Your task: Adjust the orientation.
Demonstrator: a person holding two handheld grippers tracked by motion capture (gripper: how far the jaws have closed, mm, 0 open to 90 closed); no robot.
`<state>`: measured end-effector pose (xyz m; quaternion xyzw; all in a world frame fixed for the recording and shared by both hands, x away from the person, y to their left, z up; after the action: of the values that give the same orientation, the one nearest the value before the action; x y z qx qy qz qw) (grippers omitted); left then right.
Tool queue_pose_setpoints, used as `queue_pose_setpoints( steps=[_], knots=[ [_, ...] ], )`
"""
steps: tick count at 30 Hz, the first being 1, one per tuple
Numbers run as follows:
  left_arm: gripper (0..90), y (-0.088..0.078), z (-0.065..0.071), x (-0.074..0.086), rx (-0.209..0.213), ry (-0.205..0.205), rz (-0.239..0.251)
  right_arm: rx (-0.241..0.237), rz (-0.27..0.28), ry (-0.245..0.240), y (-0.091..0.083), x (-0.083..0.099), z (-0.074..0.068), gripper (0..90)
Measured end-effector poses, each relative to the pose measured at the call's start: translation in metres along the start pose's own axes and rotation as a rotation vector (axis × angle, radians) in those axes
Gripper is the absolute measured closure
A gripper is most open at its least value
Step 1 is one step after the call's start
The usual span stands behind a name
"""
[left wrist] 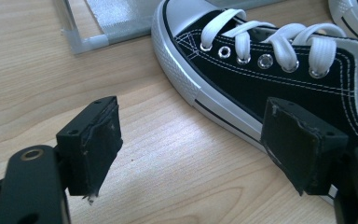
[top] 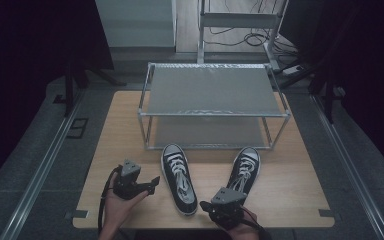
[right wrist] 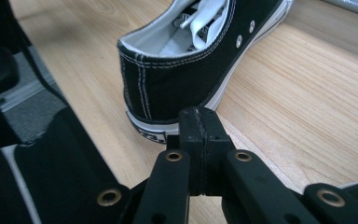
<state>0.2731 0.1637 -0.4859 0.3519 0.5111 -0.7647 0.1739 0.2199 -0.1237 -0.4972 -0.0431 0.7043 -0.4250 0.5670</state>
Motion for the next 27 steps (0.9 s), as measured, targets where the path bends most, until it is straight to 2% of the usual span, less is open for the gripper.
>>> queue_pose_setpoints(
  steps=[2, 4, 9, 11, 12, 15, 17, 20, 21, 24, 27],
  knots=[
    [20.4, 0.001, 0.001, 0.001, 0.001, 0.002, -0.007, -0.002, -0.004, 0.001, 0.005, 0.000, -0.002, 90.0],
    [20.4, 0.002, 0.002, 0.001, 0.005, 0.004, -0.009, 0.009, -0.029, -0.022, 0.009, 0.001, -0.005, 89.9],
    [20.3, -0.001, 0.004, 0.001, 0.009, 0.007, -0.007, 0.004, -0.029, -0.011, 0.013, 0.001, -0.012, 90.0],
    [20.3, -0.002, 0.004, 0.000, 0.008, 0.004, -0.004, -0.023, -0.025, 0.007, 0.015, 0.001, -0.015, 90.0],
    [20.3, -0.003, 0.003, 0.000, 0.008, 0.002, -0.001, -0.042, -0.018, 0.006, 0.018, -0.001, -0.021, 90.0],
    [20.2, -0.006, 0.001, -0.002, 0.009, -0.004, 0.004, -0.057, -0.007, 0.005, 0.024, -0.003, -0.028, 90.0],
    [20.3, -0.007, 0.001, -0.002, 0.012, -0.007, 0.007, -0.084, 0.013, -0.016, 0.034, -0.009, -0.039, 90.0],
    [20.2, -0.008, 0.001, -0.002, 0.016, -0.008, 0.006, -0.100, 0.026, -0.032, 0.042, -0.014, -0.045, 90.0],
    [20.1, -0.009, 0.002, -0.003, 0.021, -0.007, 0.005, -0.127, 0.038, -0.034, 0.051, -0.019, -0.050, 90.0],
    [20.0, -0.009, 0.002, -0.003, 0.024, -0.006, 0.005, -0.155, 0.045, -0.046, 0.061, -0.026, -0.055, 90.0],
    [20.0, -0.010, 0.001, -0.003, 0.025, -0.010, 0.006, -0.166, 0.045, -0.044, 0.062, -0.027, -0.054, 89.3]
  ],
)
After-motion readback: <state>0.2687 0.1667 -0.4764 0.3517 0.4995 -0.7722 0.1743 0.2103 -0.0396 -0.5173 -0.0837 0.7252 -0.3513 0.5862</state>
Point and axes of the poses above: each handheld gripper's, and its own axes: y roughly forward along the jaws, x roughly out of its underside, z roughly to its right, the point moved 2 cm from there along y, roughly forward along the jaws, and after that the axes turned 8 degrees about -y, right-handed, at the moved point
